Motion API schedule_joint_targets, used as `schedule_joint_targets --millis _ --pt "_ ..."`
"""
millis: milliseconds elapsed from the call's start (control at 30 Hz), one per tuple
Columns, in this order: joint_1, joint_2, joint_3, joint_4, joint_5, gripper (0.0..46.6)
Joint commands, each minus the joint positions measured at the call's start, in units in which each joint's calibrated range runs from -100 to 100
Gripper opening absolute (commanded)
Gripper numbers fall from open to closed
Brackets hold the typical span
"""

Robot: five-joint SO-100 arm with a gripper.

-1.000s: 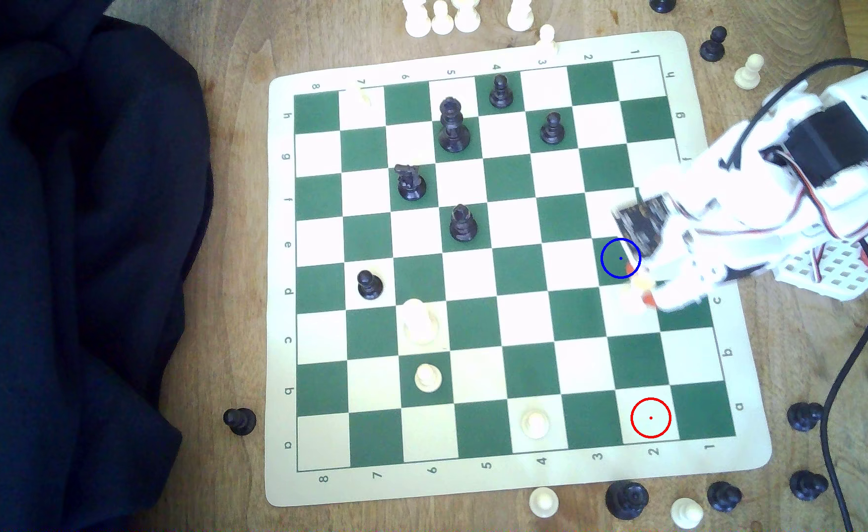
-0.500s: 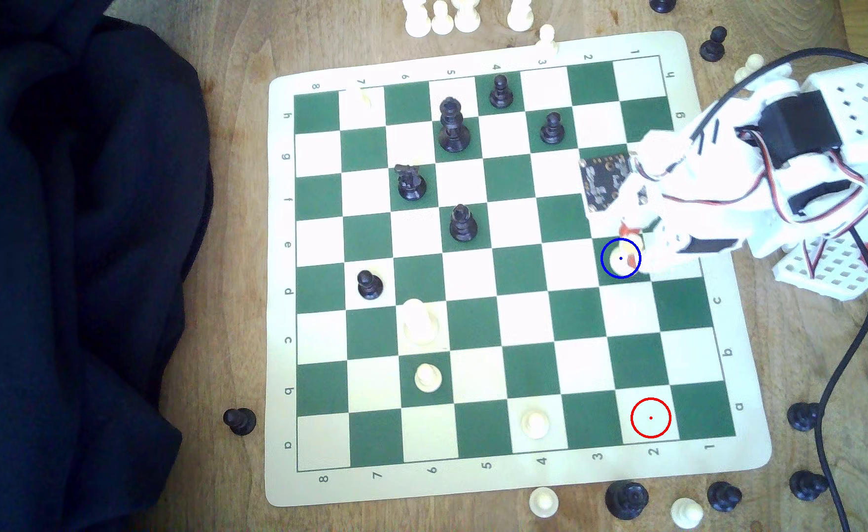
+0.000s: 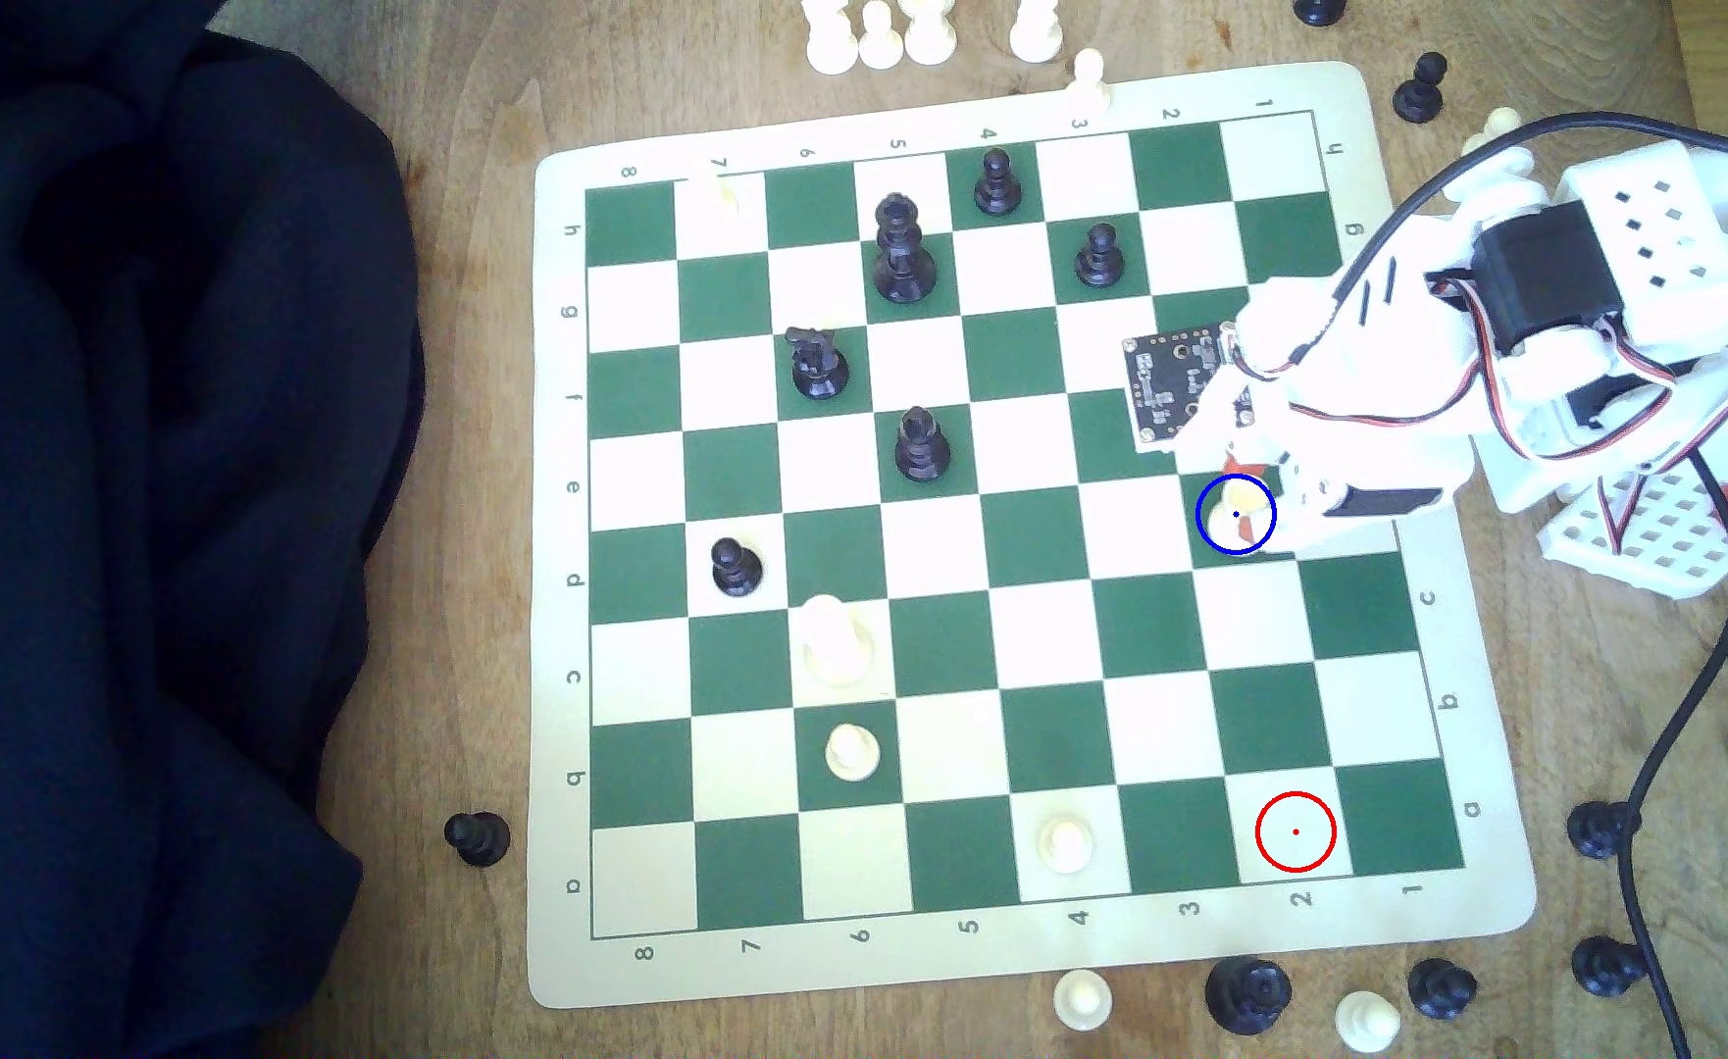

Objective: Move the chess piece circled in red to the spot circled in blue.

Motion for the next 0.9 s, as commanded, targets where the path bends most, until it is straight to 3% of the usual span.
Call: schedule_joint_targets --millis 0,200,533,700,867 --pt "0.5 1.9 -0.5 -2.0 0.5 0.3" --pt "1.9 2.1 -0.3 -2.5 2.2 0.3" --pt "3.3 2.1 -0.3 -1.1 2.3 0.5" --pt "3.1 2.0 -0.4 -1.0 3.1 10.4" --pt "3.3 1.6 -0.6 -0.7 3.3 17.3"
